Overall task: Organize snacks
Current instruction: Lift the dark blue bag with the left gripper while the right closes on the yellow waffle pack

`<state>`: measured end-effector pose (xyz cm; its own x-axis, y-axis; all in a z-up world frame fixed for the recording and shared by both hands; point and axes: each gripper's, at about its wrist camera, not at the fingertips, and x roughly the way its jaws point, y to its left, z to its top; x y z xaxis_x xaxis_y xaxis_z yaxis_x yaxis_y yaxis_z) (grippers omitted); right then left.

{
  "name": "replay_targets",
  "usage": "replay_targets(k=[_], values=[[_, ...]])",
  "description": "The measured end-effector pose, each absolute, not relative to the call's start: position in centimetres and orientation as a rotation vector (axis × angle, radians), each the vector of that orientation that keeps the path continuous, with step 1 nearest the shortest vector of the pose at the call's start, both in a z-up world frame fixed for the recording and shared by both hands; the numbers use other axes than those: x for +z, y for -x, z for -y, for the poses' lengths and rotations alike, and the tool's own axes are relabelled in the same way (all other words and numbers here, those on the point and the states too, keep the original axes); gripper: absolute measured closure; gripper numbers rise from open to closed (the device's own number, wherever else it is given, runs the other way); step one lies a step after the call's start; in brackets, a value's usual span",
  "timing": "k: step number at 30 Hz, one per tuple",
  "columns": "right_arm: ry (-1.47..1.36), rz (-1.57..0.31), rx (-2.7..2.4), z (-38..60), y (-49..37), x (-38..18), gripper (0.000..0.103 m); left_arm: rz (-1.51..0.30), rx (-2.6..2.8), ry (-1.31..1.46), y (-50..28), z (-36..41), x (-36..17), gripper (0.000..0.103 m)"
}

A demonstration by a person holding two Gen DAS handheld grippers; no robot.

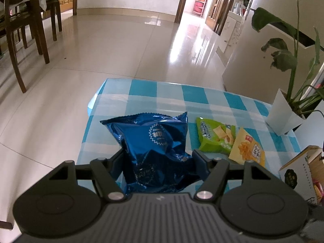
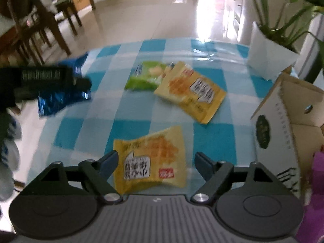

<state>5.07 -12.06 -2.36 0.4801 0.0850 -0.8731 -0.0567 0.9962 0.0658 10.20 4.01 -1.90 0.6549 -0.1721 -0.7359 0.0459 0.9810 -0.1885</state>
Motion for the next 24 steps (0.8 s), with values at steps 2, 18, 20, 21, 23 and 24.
replay_targets(k=[2,18,20,21,23,24], values=[[0.031,-1.053,0.076,11.2,-4.8,-2.9,0.014,-0.847,-0.126,0.158,-10.1,-4.1,-1.8,0.034],[0.025,-0.997,0.070,10.6,-4.5,-1.0,0.049,-0.790,-0.143,0.133,-7.9,-4.3,0.8,0.034],[0.010,-0.986,0.068,10.7,-4.5,-0.6,0.050,-0.787,-0.148,0.140,-7.6,-4.5,1.1,0.034],[0.007,-0.982,0.066,10.7,-4.5,-0.4,0.050,-0.784,-0.148,0.139,-7.5,-4.6,1.2,0.034],[-0.002,-0.977,0.064,10.7,-4.5,-0.1,0.051,-0.775,-0.146,0.127,-7.2,-4.6,1.4,0.034],[-0.007,-0.971,0.063,10.7,-4.3,0.3,0.051,-0.771,-0.146,0.120,-7.2,-4.6,1.5,0.034]])
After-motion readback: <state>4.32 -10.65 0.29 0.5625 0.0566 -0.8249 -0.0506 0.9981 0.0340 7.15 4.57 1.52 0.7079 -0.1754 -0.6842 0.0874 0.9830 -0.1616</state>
